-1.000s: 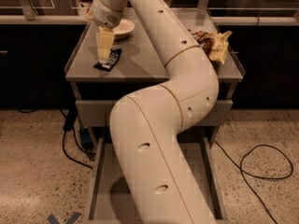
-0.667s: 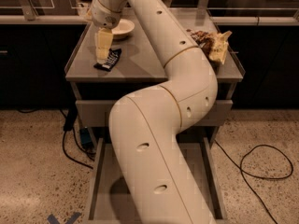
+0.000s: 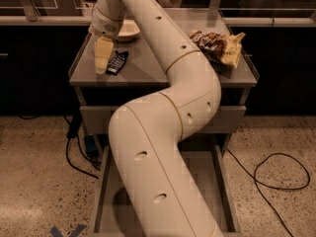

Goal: Place rxbar blueberry into middle drawer

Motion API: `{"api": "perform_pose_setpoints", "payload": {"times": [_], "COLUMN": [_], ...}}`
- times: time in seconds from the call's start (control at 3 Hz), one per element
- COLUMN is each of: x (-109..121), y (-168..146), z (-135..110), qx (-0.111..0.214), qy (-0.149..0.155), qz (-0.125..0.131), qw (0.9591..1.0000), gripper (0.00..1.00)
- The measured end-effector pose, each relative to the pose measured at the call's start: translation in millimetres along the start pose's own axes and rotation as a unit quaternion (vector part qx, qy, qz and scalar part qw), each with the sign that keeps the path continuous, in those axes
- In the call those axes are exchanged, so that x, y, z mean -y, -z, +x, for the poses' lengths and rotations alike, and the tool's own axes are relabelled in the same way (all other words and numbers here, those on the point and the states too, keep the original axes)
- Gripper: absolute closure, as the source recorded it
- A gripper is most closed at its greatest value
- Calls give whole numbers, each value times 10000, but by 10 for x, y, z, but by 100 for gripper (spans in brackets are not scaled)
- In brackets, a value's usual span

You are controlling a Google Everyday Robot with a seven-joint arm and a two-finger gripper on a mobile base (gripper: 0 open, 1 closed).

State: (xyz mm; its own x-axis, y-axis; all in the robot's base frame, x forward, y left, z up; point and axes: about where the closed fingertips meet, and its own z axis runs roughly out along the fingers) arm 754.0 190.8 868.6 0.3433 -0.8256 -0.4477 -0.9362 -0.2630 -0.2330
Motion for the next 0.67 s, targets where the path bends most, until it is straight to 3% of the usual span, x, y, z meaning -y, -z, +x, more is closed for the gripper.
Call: {"api": "perform_pose_setpoints", "payload": {"times": [0.33,0.67], "x": [0,-131], "y": [0,-47], "z": [0,36], "qx": [0,-221], "qy": [0,-347], "qz": [0,-287], "qw": [10000,9987], "gripper": [0,0]}}
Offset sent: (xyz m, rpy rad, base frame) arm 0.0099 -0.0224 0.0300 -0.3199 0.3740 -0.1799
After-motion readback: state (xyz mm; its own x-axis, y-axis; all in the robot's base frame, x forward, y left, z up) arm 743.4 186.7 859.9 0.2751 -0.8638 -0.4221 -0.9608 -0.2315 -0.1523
